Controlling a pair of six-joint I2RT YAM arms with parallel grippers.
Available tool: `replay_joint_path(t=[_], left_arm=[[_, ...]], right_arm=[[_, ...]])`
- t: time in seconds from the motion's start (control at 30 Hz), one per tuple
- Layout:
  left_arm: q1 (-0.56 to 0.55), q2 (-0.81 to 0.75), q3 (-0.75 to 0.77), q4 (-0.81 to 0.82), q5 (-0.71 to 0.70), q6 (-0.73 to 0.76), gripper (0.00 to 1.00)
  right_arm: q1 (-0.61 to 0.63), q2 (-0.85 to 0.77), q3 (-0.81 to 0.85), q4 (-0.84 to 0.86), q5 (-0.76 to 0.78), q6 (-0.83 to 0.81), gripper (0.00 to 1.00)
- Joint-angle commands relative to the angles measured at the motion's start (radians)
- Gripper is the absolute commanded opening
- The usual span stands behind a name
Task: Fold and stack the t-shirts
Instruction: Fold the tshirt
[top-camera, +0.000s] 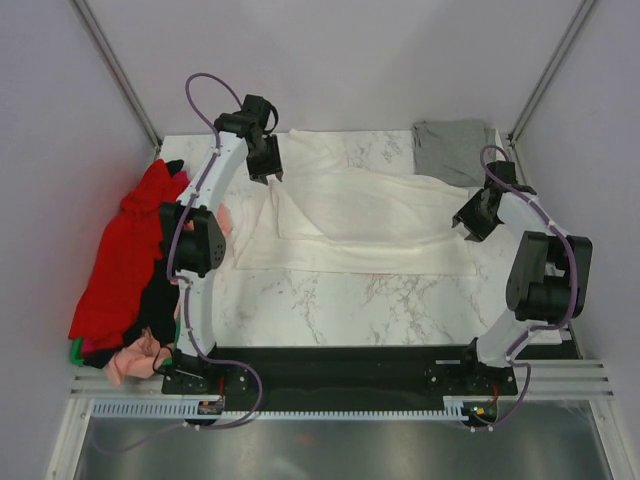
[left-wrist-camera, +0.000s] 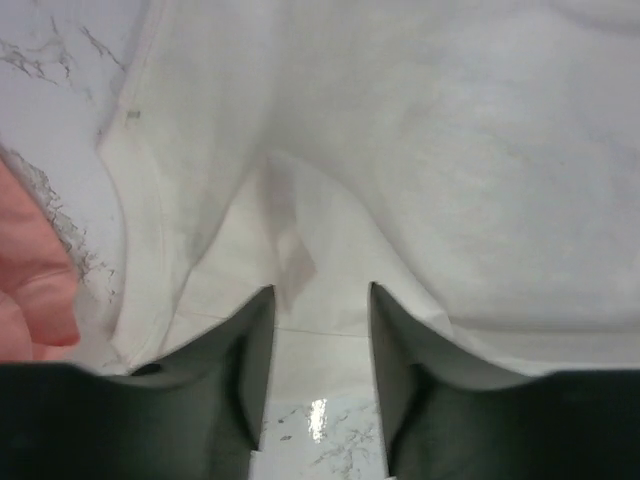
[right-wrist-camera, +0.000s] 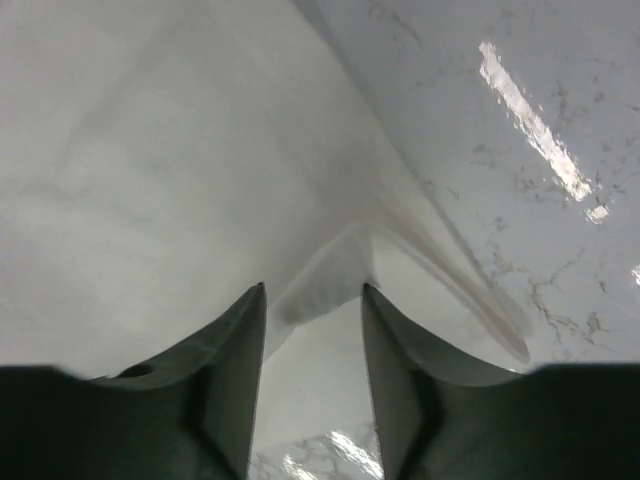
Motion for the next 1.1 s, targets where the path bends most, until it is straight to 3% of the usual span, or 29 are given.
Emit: replay_joint_path(t=[0.0,0.07,0.13,0.23,0.37,0.43,0.47,0.57,0.77,0.9,1.03,1.07], left_arm=[[0.062,0.109,0.133,-0.051,0.106,0.045,0.58],[0.073,0.137,0.170,-0.083,0.148,0.050,0.60],[0.067,0.051,0.110,-0.068,0.111,0.045,0.68],[0.067,-0.151,-0.129,0.041,0.048,0.015,0.72],[0.067,-0.412,-0.562,0.199,0.062,-0.056,0.72],[0.067,-0.539,-0.707,0.301,0.074,-0.091,0.71],[0.067,-0.573,-0.844,0.340,0.083,-0.102,0.71],[0.070,-0.656,-1.049,0.449,0.080,-0.148,0.74],[0.079,-0.754,-1.284,0.631,0.082,-0.220,0.87],[0.081,-0.715,-1.320,0.670,0.060,-0.234,0.86],[0.085,-0.669,-1.341,0.717,0.031,-0.248,0.83],[0.088,-0.663,-1.349,0.731,0.028,-0.251,0.82]], right_arm=[[-0.003,0.090,0.121,-0.009,0.068,0.016,0.65],[-0.011,0.093,0.153,-0.020,0.062,0.026,0.78],[-0.021,0.035,0.140,-0.023,0.073,0.020,0.85],[-0.026,-0.080,0.068,-0.023,0.105,-0.008,0.89],[-0.038,-0.236,-0.113,0.014,0.034,-0.026,0.82],[-0.040,-0.310,-0.225,0.038,0.016,-0.033,0.81],[-0.040,-0.329,-0.261,0.050,0.016,-0.034,0.79],[-0.050,-0.352,-0.342,0.097,-0.024,-0.049,0.75],[-0.057,-0.298,-0.374,0.100,-0.001,-0.059,0.73],[-0.066,-0.266,-0.402,0.155,-0.016,-0.059,0.72],[-0.064,-0.232,-0.407,0.186,-0.024,-0.053,0.64],[-0.066,-0.225,-0.407,0.190,-0.023,-0.053,0.57]])
